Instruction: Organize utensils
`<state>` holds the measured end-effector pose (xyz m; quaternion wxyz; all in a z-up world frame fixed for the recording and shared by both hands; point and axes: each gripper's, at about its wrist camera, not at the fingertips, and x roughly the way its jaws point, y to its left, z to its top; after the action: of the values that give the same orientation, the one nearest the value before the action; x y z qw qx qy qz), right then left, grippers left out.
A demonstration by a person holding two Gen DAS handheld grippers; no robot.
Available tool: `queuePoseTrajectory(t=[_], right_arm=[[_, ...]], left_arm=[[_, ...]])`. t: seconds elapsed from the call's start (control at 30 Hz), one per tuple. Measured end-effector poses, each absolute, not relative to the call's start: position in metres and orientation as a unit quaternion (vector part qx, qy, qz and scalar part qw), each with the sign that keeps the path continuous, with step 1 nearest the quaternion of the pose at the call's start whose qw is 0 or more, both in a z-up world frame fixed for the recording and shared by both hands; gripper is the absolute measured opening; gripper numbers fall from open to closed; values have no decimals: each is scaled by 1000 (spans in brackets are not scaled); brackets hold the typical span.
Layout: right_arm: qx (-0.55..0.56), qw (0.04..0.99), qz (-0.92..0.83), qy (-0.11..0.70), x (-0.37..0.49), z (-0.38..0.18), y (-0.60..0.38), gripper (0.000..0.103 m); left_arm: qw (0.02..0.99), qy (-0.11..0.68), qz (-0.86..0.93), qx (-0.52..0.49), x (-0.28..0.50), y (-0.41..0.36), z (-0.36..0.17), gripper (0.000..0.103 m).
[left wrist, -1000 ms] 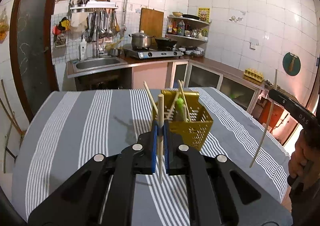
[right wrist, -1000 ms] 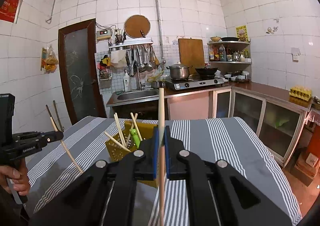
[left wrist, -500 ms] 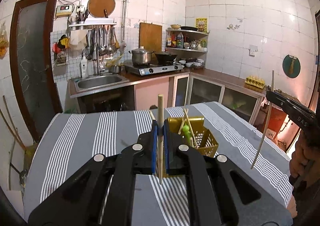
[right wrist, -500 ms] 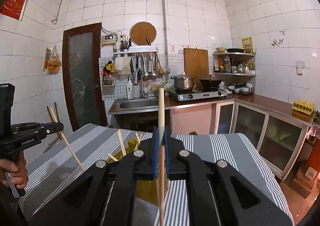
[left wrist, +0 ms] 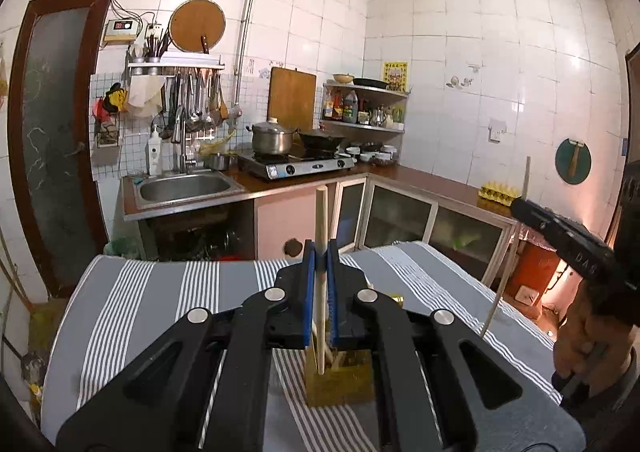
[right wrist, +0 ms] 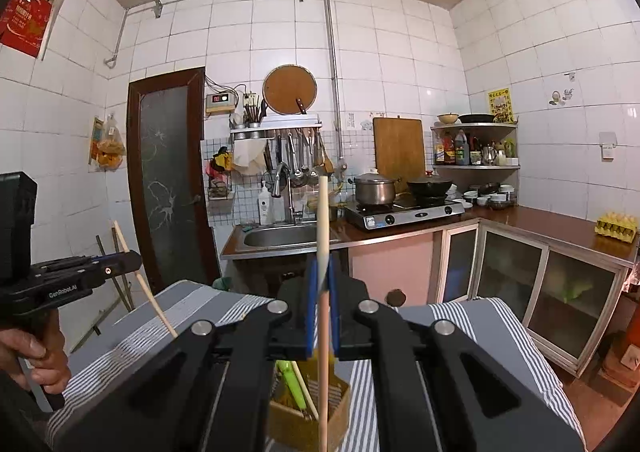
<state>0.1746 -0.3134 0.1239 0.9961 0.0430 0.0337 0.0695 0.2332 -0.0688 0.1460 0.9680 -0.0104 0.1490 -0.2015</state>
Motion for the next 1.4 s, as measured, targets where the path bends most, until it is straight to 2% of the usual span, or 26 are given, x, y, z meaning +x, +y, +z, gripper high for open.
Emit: queuePoseTrajectory(t=[0.23,0.47,0.7,0.77,0.83,0.9,0.97,1.07,1.1,1.27,1.3,1.4], right_arm=[[36,996,78,35,207,124,-299,6],[23,996,80,46,241,108,-288,6],[6,989,80,126,283,62,-281,7],[5,989,75,130,283,57,-284,7],[11,990,72,123,276,60,-291,8],[15,992,66,111,265,64,-299,21],[19,993,56,98,248,67,-309,29],[12,995,39,91,218,61,-327,30],[9,995,30,94,206,55,-333,37],[15,993,-3,115,147,15,-358,52],[24,992,-5,122,137,6,-362,57],[39,989,-10,143,108,-27,-364,61]], left_arm=[[966,150,-210,-11,256,-83,148,4],[961,180,-212,-16,287,-92,122,4],[952,221,-212,-30,318,-89,80,6],[951,227,-207,-34,322,-86,72,15],[950,229,-209,-42,322,-81,67,33],[950,225,-209,-49,319,-75,68,43],[953,216,-205,-54,312,-67,69,51],[963,199,-173,-53,295,-48,67,75],[971,190,-140,-45,286,-39,62,85],[984,170,-51,-17,234,-14,17,98],[984,171,-39,-12,221,-11,4,98],[984,177,-5,13,185,-9,-25,98]])
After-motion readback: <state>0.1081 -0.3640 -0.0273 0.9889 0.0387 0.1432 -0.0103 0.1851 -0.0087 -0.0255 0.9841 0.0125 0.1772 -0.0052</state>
